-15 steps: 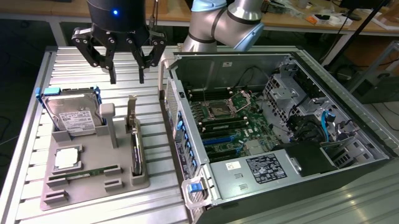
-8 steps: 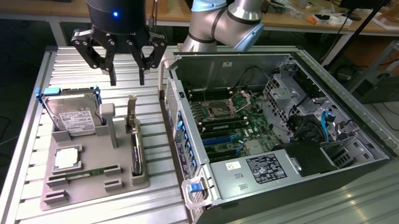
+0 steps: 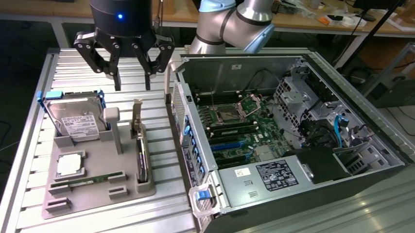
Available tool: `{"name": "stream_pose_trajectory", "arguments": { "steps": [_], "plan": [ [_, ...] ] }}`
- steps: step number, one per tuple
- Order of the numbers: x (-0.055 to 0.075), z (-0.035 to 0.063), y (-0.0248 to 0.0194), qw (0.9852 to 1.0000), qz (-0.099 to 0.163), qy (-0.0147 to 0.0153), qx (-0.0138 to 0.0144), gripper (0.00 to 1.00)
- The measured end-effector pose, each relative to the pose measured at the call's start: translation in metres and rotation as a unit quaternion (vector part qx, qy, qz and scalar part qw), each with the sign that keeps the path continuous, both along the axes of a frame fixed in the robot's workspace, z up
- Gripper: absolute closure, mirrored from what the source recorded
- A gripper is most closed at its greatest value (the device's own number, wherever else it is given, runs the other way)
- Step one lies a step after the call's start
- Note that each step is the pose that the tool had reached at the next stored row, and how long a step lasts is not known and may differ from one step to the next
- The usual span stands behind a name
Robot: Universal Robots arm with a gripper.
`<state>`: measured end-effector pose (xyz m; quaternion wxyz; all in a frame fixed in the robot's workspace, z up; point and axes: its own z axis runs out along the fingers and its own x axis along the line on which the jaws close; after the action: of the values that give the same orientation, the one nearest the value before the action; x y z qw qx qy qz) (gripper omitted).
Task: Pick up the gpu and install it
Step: 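Pick up the gpu and move the gpu toward the slot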
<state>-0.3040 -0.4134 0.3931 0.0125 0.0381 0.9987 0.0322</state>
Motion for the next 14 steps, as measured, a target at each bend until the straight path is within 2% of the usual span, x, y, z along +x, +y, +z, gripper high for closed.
{"name": "stream_pose_trajectory", "arguments": {
  "steps": [14],
  "plan": [
    [-0.0001,0.0000,-0.0060,1.0000,0.000,0.0000,0.0000,0.44]
  ]
}}
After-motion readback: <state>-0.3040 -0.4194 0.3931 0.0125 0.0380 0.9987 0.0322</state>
